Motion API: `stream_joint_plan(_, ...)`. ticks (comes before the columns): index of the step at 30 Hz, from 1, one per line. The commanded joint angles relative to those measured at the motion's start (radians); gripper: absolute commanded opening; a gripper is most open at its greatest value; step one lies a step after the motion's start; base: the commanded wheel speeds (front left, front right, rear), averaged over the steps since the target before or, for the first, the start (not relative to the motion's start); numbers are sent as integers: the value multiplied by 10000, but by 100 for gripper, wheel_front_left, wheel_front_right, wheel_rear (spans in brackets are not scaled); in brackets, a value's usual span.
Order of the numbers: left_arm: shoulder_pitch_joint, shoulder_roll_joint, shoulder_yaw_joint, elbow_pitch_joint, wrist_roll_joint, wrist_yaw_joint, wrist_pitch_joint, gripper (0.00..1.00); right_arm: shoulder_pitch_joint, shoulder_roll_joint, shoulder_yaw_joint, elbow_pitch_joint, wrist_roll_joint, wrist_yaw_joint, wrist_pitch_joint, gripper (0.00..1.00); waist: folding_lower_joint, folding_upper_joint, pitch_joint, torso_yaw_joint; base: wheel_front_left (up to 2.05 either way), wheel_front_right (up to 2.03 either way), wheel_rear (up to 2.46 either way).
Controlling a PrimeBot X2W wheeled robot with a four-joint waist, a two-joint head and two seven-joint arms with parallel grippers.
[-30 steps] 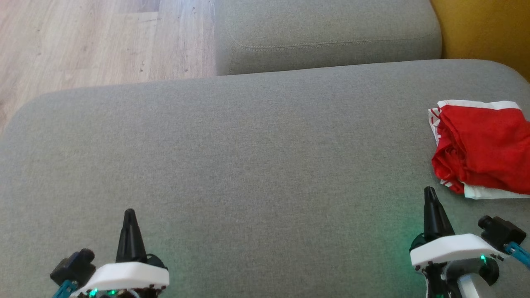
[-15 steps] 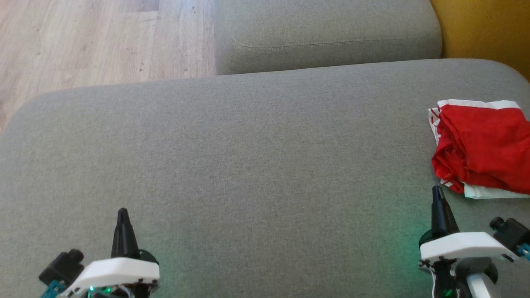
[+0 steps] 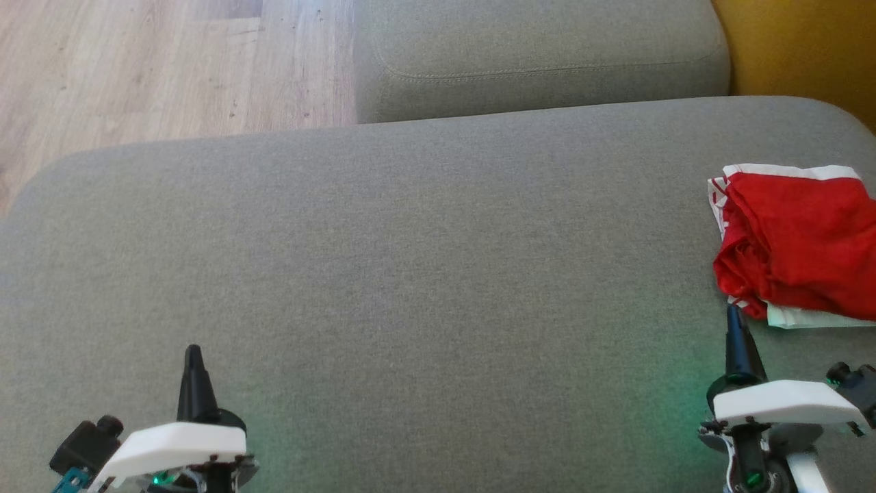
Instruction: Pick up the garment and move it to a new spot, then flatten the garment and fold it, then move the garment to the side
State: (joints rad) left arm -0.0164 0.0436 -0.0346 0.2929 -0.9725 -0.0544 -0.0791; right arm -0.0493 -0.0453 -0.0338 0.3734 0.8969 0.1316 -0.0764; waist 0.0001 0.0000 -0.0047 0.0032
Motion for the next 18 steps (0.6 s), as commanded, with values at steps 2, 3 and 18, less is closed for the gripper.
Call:
stream_joint_plan(2, -550, 35, 259, -348, -331, -114, 100, 0, -500, -31, 42, -414, 381, -5, 110, 0, 0, 0, 3, -1, 0, 0, 0)
stream_joint_plan(3, -556, 35, 278, -350, -428, -125, 129, 0, -501, -31, 29, -428, 489, -5, 138, 0, 0, 0, 4, -1, 0, 0, 0)
stream_joint_plan(18, -644, 43, 573, -380, -1880, -281, 568, 0, -522, -36, -174, -638, 2110, -6, 569, 0, -1, 0, 22, -9, 0, 0, 0)
